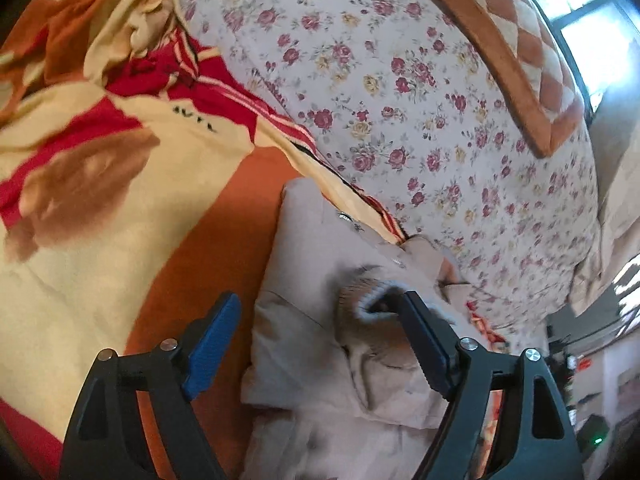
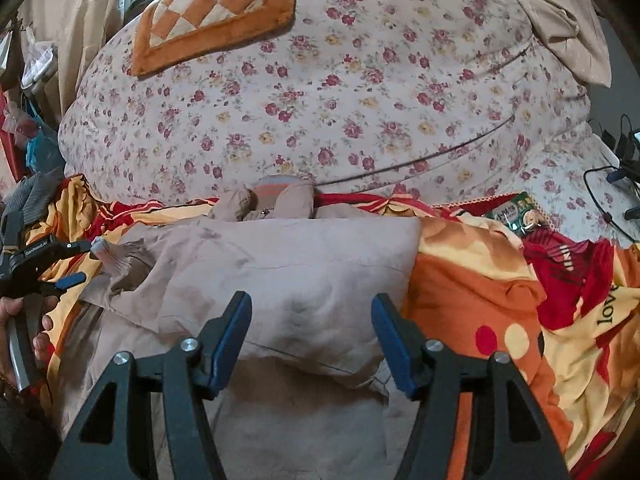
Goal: Fold large clothes
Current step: 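Grasp the ribbed cuff with the left gripper while the right gripper releases it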
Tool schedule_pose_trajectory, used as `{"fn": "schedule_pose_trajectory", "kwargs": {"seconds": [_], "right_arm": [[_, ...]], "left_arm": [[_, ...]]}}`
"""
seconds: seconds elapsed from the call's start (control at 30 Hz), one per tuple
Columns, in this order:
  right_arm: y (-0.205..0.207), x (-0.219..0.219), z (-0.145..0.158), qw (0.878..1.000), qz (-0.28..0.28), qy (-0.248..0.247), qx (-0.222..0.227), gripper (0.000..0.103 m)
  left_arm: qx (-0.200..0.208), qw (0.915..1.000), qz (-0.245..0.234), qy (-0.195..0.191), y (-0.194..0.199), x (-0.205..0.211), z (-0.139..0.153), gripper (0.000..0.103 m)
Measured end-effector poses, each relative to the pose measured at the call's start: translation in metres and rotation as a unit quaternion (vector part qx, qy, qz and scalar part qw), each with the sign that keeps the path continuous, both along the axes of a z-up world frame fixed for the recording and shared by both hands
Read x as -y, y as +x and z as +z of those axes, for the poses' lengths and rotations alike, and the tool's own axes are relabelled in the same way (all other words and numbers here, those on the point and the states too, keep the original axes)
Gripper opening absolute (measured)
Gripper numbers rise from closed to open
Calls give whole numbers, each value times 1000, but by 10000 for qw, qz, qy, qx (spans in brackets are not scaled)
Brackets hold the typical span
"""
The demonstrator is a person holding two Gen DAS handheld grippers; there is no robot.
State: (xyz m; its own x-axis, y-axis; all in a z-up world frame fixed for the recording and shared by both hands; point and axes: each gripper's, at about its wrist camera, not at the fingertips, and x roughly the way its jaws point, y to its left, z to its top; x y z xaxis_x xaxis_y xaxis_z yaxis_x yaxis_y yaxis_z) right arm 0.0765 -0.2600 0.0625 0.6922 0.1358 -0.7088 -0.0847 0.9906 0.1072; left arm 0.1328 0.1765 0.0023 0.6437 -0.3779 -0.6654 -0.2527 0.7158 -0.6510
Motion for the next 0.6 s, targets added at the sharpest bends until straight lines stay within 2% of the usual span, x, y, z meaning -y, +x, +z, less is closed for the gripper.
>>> {"fn": "schedule_pose_trajectory", "kwargs": {"seconds": [0.17,0.33,0.4,0.6], "right_arm": [[-1,-2,1,9999,-1,-88,48,66],[-1,-3,2,9999,22,-103,37,65],[-1,-3,2,9999,14,-112,49,65],[-6,11,9,9995,-176,-185,169,65]], "left_arm": [[76,9995,56,-309,-2,-1,-2,75],[353,9963,-520,-594,4,24,7,75],[383,9960,-677,-430,10,38,10,75],[132,9961,-861,-140,25,56,-2,74]]}}
